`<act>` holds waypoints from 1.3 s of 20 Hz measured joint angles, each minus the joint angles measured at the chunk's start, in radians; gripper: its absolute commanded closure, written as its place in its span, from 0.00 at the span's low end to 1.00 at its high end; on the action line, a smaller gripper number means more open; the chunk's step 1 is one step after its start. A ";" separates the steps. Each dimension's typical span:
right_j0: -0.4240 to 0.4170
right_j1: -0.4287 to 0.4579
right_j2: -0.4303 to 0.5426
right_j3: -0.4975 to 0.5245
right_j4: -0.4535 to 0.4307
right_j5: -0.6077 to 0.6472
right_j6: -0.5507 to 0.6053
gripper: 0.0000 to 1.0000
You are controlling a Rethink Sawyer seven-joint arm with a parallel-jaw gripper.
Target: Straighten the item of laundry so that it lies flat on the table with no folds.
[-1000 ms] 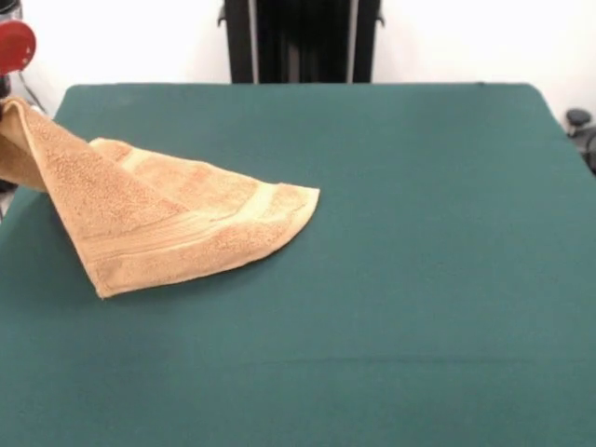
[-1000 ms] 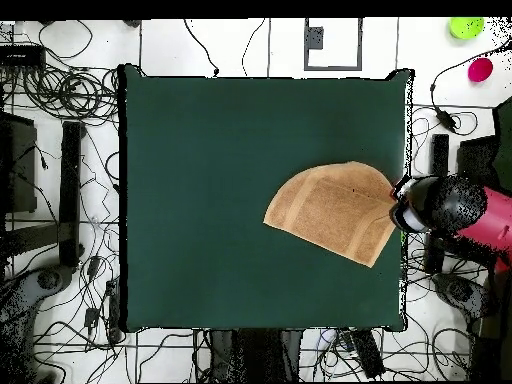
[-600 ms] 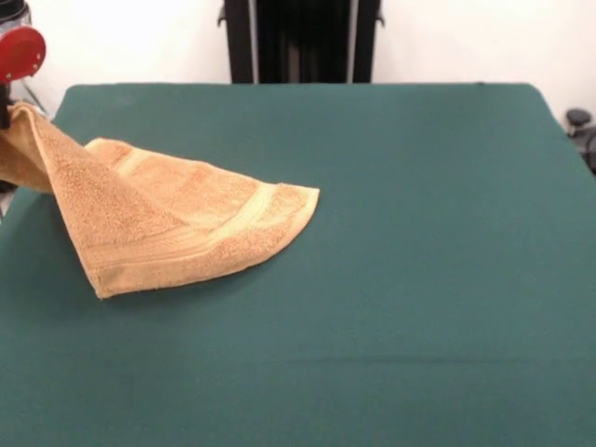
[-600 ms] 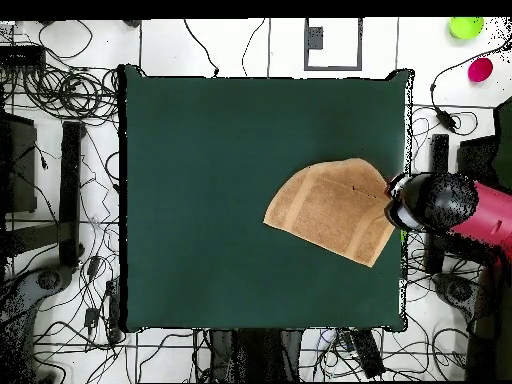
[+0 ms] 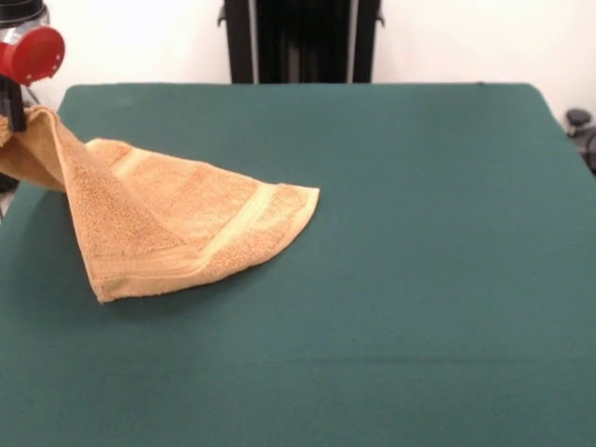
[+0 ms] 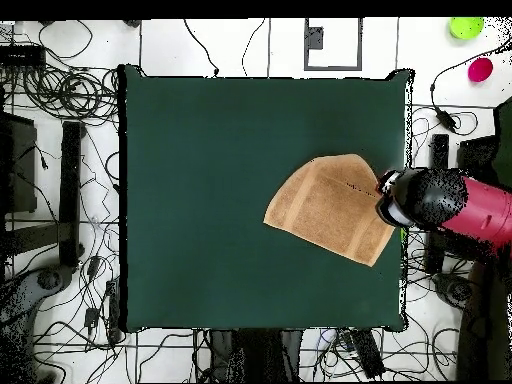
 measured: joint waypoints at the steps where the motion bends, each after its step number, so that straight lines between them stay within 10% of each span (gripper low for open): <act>1: 0.003 -0.001 0.000 0.001 0.000 0.000 0.000 1.00; 26: 0.118 -0.077 -0.011 0.066 0.023 0.044 0.000 1.00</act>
